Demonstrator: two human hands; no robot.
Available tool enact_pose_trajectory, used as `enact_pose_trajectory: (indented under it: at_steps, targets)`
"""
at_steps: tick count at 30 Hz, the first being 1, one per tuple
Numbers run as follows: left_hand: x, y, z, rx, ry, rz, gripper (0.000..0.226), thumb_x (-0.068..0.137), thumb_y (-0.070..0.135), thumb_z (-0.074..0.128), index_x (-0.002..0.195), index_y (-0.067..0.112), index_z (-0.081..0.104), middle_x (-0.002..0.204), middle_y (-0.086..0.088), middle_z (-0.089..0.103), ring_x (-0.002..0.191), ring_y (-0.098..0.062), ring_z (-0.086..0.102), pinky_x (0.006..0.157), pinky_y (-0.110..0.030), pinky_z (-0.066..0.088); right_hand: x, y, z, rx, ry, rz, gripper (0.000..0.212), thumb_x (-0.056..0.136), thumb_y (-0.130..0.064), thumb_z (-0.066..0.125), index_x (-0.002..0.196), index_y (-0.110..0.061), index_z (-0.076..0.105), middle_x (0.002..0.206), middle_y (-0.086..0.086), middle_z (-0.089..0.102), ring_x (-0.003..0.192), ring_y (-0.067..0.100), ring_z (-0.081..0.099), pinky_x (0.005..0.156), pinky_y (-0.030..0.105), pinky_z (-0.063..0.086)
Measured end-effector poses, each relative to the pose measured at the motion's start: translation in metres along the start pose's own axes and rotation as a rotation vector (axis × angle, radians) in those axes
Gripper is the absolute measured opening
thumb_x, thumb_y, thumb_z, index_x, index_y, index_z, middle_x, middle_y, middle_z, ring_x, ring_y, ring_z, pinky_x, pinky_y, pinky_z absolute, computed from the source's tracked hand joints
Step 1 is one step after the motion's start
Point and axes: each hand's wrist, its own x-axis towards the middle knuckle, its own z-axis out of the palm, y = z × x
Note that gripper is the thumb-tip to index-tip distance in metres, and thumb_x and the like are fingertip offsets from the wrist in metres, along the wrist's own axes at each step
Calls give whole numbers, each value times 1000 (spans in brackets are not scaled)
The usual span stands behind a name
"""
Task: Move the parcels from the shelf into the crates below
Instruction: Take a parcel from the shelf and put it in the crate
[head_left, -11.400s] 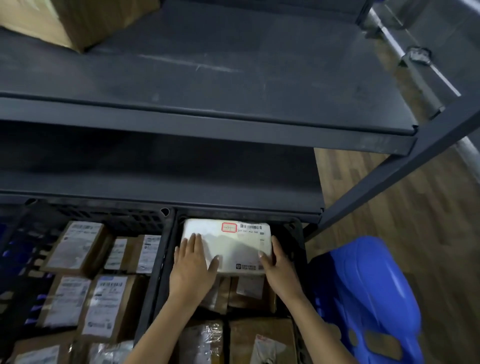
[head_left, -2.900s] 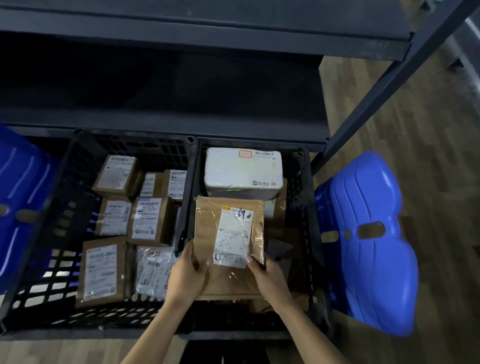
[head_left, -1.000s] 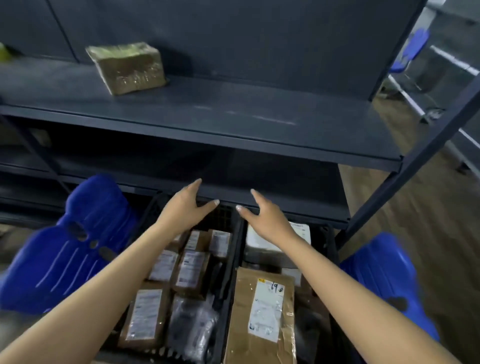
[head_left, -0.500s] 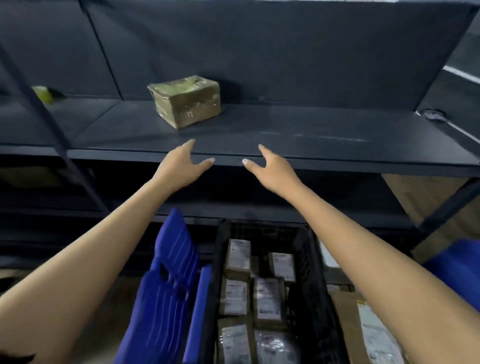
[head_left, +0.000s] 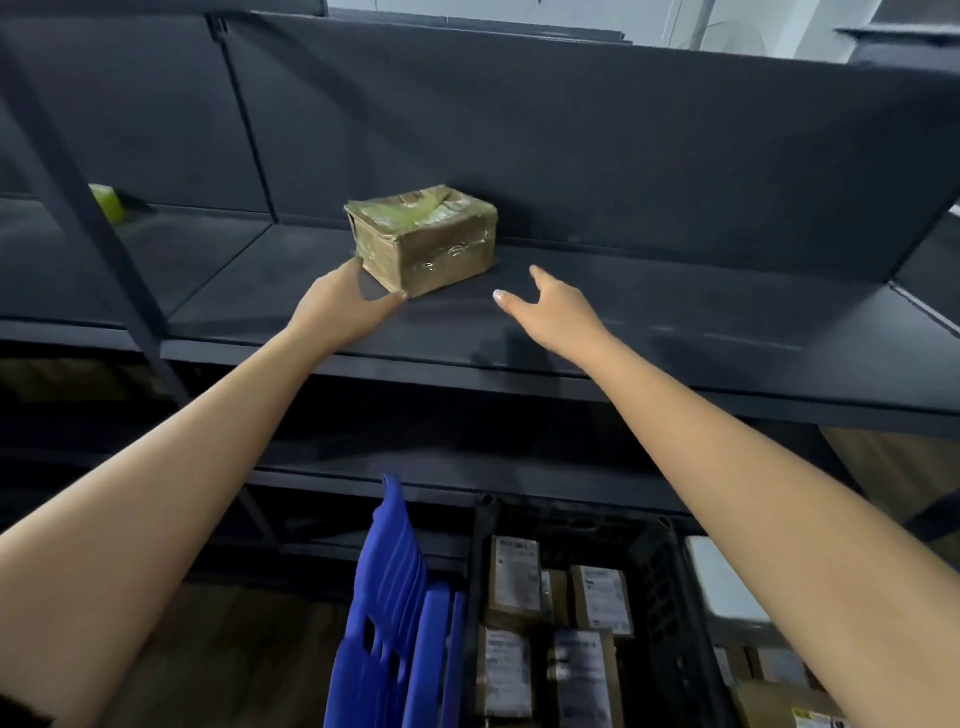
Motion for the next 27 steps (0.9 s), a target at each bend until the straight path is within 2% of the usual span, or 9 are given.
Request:
enact_pose_trajectory:
  at_steps: [8,13,16,18,20,23,25,27]
  targets:
    - [80,-20,31,-28,-3,-103,67,85,48,62,136,9,44,132,-13,57,122,-34,50,79,-30,35,100,18,23,-67,-37,-18,85,89,-60,51,153,-16,18,159,3,23,146,22,23,111,36,27]
    - [125,-31,57,-40,-21,-112,66,85,44,64,140,16,41,132,-13,57,121,-35,51,86,-35,40,156,32,35,-90,-18,-30,89,88,-58,54,153,-11,15,160,5,19,146,22,22,112,35,26]
    - [144,-38,71,-55,-36,-120,80,83,43,66,148,20,26,135,-10,55,122,-34,51,83,-32,38,184,37,40,-100,-17,-45,92,87,-58,56,153,-10,15,160,7,20,145,24,23,111,35,27]
    - [153,-42,79,-89,-28,-123,88,81,41,68,151,23,16,138,-6,53,125,-32,49,87,-33,39,201,40,42,-104,-16,-55,93,86,-58,58,153,-9,15,160,7,20,145,24,23,112,35,27]
    - [160,-47,85,-119,18,-146,88,78,40,70,149,23,20,135,-5,56,124,-32,51,90,-33,40,216,42,47,-107,-14,-64,94,86,-56,60,153,-8,15,160,8,20,145,24,23,112,35,26]
    - [170,-58,90,-128,90,-167,80,77,36,72,144,19,31,125,-6,62,118,-32,55,85,-31,40,236,44,54,-66,-31,-55,96,84,-55,64,153,-9,15,159,7,23,145,24,25,111,33,28]
    - [176,-66,89,-133,110,-171,71,78,35,71,139,17,40,119,-5,65,113,-30,58,79,-28,41,245,45,60,-10,-48,-56,95,83,-53,66,153,-10,18,156,6,30,142,23,31,106,29,31]
    - [181,-71,88,-149,120,-182,63,79,35,71,134,15,47,115,-5,66,110,-28,59,78,-27,42,251,45,66,29,-54,-91,84,84,-48,67,150,-12,29,148,5,44,135,23,42,97,25,35]
